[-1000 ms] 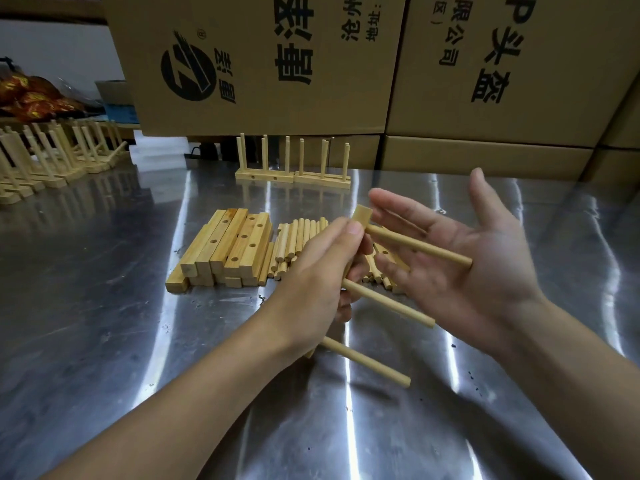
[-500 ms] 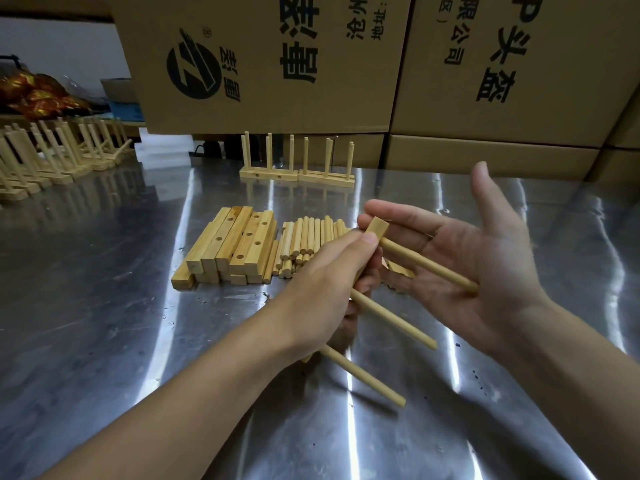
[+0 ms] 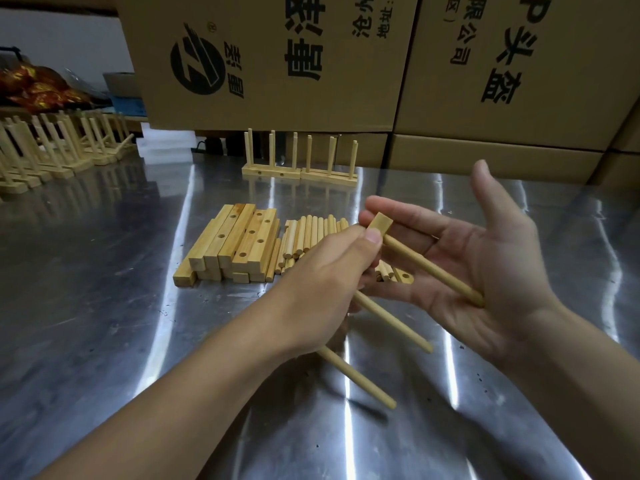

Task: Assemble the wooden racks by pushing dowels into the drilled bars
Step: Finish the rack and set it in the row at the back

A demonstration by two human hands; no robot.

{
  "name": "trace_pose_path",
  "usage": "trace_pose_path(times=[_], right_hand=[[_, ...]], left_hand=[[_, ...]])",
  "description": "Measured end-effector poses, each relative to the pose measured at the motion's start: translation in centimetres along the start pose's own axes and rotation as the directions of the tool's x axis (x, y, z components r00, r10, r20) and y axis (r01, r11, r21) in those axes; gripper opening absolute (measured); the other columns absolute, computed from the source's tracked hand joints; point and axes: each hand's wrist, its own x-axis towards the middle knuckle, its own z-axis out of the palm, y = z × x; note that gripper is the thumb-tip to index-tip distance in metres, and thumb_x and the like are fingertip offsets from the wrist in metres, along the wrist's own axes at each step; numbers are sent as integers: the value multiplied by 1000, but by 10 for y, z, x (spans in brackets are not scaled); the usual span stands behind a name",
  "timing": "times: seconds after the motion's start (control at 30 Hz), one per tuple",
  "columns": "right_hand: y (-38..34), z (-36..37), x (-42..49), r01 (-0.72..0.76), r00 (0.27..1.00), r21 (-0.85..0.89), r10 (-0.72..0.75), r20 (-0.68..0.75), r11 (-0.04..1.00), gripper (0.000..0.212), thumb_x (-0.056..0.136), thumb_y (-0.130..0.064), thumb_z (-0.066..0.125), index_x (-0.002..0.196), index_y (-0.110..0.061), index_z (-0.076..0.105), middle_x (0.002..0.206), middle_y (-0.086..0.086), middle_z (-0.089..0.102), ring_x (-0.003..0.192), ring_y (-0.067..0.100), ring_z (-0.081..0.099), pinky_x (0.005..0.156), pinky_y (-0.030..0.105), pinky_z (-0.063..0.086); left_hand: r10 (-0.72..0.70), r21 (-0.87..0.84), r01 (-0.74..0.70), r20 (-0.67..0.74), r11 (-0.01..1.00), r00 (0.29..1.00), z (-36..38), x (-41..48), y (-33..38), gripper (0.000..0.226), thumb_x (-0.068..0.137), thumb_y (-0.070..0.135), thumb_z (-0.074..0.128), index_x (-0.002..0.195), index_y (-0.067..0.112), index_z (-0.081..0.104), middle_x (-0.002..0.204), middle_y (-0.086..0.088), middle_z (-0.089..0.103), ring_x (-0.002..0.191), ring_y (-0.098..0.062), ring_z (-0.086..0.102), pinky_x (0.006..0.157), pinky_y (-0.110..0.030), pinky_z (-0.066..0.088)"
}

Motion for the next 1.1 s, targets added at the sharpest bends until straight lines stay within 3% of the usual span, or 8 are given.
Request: trace_pose_path(times=[0.27, 0.4, 0.5, 0.63, 0.73, 0.87, 0.97, 1.1], right_hand=[[-2, -1, -1, -37, 999, -6, 37, -2, 999, 98, 93, -85, 37, 124, 0, 75, 132, 25, 70, 121, 43, 67, 94, 68, 55], [-1, -1, -1, -49, 999, -9, 49, -17, 999, 100, 92, -86, 38, 123, 0, 75, 131, 27, 69, 129, 47, 62, 95, 71, 54], [-2, 1, -1, -58, 998, 12, 59, -23, 998, 102, 91, -87, 37, 122, 2, 75, 130, 28, 70, 126, 49, 64, 92, 68, 56], [-6, 0, -1, -68, 996, 10, 68, -49, 998, 109, 89, -90, 36, 117, 7, 75, 127, 31, 70, 116, 45, 71, 89, 68, 57], [-7, 1, -2, -68, 996, -18, 67, -57, 998, 114, 86, -93, 33, 115, 8, 76, 125, 33, 70, 116, 47, 71, 88, 67, 58], [-7, 0, -1, -63, 997, -40, 61, -51, 997, 115, 85, -95, 31, 118, 6, 75, 125, 33, 70, 117, 47, 70, 91, 67, 57], [-7, 0, -2, -49, 998, -58, 47, -35, 997, 116, 85, -97, 30, 121, 4, 75, 128, 31, 70, 118, 47, 69, 95, 66, 56], [-10, 4, -4, -20, 999, -86, 17, -37, 996, 115, 86, -96, 28, 121, 3, 75, 127, 31, 70, 122, 52, 65, 91, 64, 58]], left_hand=[[-36, 95, 33, 34, 995, 999, -2, -2, 0, 42, 103, 57, 35, 85, 22, 50, 72, 8, 43, 56, -6, 39, 56, -27, 31], [-66, 61, 63, 44, 996, 997, -1, -5, 4, 45, 101, 56, 35, 88, 15, 49, 72, 4, 42, 57, -8, 39, 53, -21, 34], [-48, 107, 44, 38, 993, 998, -3, -5, 5, 44, 102, 55, 34, 85, 17, 48, 73, 5, 42, 57, -7, 38, 56, -25, 32], [-53, 153, 46, 44, 987, 998, -2, -6, 4, 44, 114, 48, 33, 77, 31, 50, 66, 15, 50, 53, 0, 49, 51, -15, 40], [-79, 137, 72, 42, 988, 996, -1, -8, 5, 41, 116, 39, 34, 81, 22, 49, 66, 14, 48, 51, 2, 49, 48, -9, 40], [-134, -3, 134, 52, 991, 990, 2, -8, 5, 38, 115, 43, 34, 93, 15, 48, 82, -9, 38, 58, -11, 34, 55, -25, 23], [-162, -166, 173, 75, 971, 984, 4, -8, 4, 38, 112, 50, 39, 93, 18, 50, 81, -8, 36, 61, -17, 28, 58, -40, 14], [-183, -318, 212, 120, 924, 976, 2, -6, 1, 38, 102, 54, 45, 88, 20, 51, 73, 2, 40, 58, -14, 29, 54, -33, 15]])
